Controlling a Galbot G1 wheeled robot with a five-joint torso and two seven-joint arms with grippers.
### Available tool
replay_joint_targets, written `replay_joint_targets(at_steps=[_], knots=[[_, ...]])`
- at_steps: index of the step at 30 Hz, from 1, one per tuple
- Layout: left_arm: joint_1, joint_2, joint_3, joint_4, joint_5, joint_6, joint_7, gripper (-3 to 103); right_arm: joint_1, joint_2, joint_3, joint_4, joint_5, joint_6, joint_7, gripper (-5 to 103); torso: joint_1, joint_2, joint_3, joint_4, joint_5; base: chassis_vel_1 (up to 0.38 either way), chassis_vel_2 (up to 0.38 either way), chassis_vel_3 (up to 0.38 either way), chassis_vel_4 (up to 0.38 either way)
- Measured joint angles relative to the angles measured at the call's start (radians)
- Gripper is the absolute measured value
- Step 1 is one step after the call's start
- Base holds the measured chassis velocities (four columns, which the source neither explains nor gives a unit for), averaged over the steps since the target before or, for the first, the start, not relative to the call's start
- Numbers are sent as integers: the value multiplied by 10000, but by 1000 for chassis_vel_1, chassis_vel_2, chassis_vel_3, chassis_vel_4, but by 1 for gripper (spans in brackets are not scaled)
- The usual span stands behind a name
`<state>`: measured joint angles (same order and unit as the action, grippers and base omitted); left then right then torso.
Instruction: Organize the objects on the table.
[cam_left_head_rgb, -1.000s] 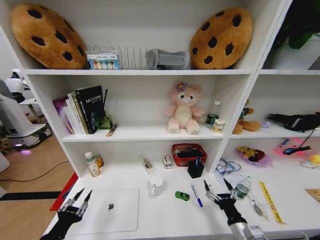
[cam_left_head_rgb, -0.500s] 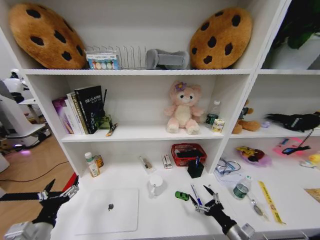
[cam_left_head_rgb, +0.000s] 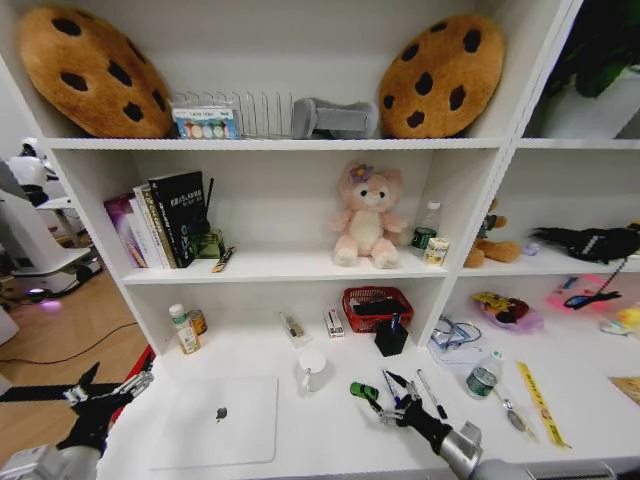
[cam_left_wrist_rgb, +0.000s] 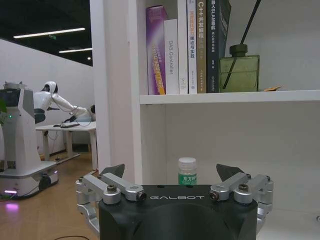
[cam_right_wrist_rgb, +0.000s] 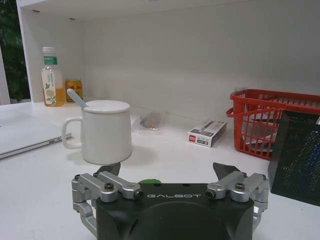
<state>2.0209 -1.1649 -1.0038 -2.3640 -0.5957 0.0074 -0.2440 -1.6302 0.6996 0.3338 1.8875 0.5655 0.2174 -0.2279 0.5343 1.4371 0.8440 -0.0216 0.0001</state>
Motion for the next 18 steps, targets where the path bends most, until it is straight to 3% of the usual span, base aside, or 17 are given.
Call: replay_joint_targets(at_steps=[18], knots=[[13, -80, 26, -180, 50, 99, -107, 100, 1073, -267, -1428, -633, 1, -286, 181, 103, 0, 0, 0, 0, 0, 0, 0, 0, 0]])
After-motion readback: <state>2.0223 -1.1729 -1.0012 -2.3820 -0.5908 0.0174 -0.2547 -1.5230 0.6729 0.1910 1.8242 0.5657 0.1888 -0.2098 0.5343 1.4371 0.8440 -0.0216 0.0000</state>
